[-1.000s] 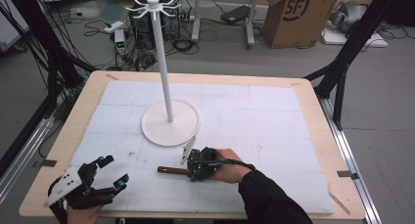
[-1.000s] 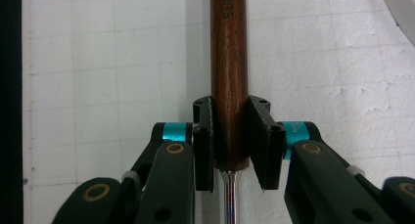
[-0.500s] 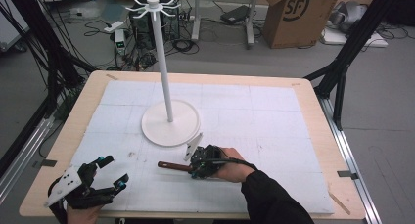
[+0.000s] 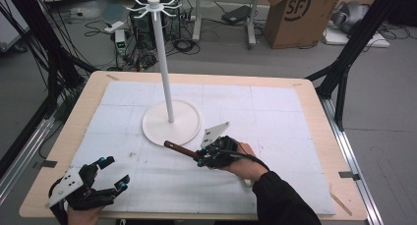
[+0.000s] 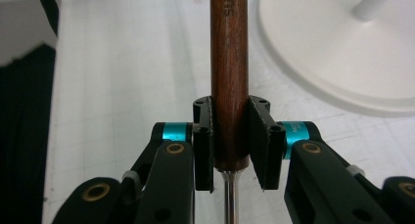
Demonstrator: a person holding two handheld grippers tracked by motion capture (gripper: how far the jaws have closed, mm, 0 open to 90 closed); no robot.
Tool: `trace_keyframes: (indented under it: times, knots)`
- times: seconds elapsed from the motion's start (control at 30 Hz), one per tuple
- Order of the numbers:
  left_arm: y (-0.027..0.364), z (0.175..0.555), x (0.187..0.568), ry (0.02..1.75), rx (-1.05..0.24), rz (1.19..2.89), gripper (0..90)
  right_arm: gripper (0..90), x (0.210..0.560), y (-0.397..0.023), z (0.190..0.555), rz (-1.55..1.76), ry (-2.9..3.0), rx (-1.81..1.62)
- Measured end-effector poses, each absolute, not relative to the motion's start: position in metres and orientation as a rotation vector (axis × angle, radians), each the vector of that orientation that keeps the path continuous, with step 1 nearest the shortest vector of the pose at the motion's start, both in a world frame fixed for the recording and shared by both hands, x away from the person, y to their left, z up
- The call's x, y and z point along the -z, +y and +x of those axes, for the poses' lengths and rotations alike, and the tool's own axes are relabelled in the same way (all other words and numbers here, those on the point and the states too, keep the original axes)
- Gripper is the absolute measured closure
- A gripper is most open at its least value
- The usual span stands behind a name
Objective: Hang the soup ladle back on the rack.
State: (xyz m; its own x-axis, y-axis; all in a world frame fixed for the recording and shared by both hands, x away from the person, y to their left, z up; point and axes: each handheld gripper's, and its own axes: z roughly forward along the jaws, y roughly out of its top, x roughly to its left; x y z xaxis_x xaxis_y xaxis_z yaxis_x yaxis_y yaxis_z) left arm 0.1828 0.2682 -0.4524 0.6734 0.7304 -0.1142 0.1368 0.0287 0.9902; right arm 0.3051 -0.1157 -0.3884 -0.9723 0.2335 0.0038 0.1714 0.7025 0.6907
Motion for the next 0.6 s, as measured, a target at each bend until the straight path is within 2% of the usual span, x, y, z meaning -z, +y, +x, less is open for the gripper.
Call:
trace_keyframes:
  times: [0.3, 0.6]
  knots:
    - [0.267, 0.183, 0.453, 0.758, -0.531, 1.506, 17.0, 74.3, 0.364, -0.148, 0.306, 0.454, 2.651, -1.423]
    - [0.266, 0.183, 0.454, 0.755, -0.532, 1.513, 17.0, 74.3, 0.352, -0.168, 0.307, 0.492, 2.534, -1.558]
